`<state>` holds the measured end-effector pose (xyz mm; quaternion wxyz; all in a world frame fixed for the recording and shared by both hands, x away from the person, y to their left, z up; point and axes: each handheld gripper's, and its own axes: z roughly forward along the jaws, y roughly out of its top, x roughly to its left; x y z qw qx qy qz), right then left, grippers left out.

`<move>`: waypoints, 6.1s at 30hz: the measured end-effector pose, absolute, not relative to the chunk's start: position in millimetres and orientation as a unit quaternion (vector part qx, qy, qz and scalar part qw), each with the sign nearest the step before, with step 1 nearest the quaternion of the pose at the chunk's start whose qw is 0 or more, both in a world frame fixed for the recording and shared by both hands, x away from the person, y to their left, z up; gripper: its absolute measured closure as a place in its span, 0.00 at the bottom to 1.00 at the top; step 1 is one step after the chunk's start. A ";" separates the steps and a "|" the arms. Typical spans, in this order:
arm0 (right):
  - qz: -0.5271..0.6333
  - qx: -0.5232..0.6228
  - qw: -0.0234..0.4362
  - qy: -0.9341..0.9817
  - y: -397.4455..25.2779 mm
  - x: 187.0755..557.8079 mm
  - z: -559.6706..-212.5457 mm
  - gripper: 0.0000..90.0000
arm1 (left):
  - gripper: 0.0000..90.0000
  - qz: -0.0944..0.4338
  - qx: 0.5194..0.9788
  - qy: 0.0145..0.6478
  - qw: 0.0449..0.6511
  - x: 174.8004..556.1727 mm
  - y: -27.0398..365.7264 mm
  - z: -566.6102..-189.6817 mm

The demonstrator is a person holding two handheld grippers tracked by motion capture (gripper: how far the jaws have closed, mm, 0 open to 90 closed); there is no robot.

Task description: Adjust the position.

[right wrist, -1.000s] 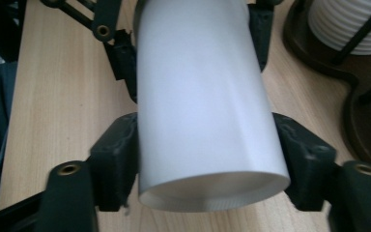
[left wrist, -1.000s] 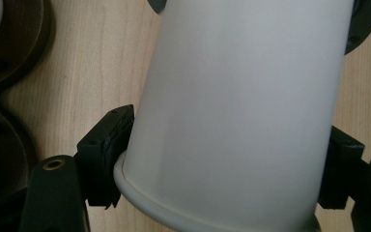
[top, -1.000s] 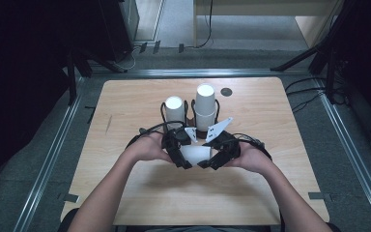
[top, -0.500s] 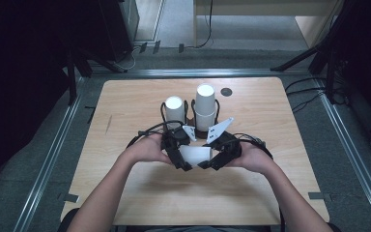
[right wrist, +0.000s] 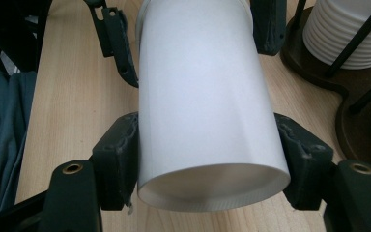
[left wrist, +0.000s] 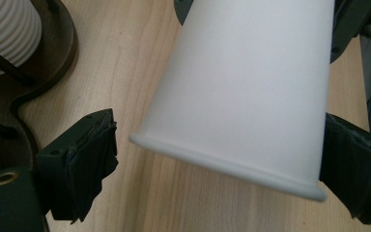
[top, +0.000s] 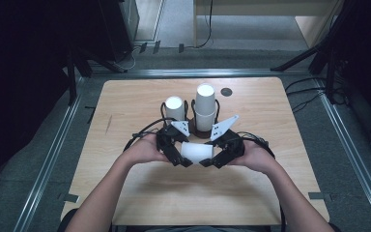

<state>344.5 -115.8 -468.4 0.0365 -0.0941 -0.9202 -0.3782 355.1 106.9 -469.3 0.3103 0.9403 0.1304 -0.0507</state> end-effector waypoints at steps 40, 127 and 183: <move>-0.410 -0.084 0.087 -0.904 -121.6 343.7 -463.4 0.38 | 0.30 -0.102 0.892 0.111 0.427 345.2 123.7 -471.6; -0.349 -0.059 -0.003 -0.935 -105.4 340.8 -477.1 0.37 | 0.11 -0.065 0.948 0.111 0.292 360.4 91.2 -458.6; -0.383 -0.094 0.043 -0.918 -112.7 344.1 -472.7 0.28 | 0.30 -0.091 0.889 0.183 0.409 347.9 124.6 -460.2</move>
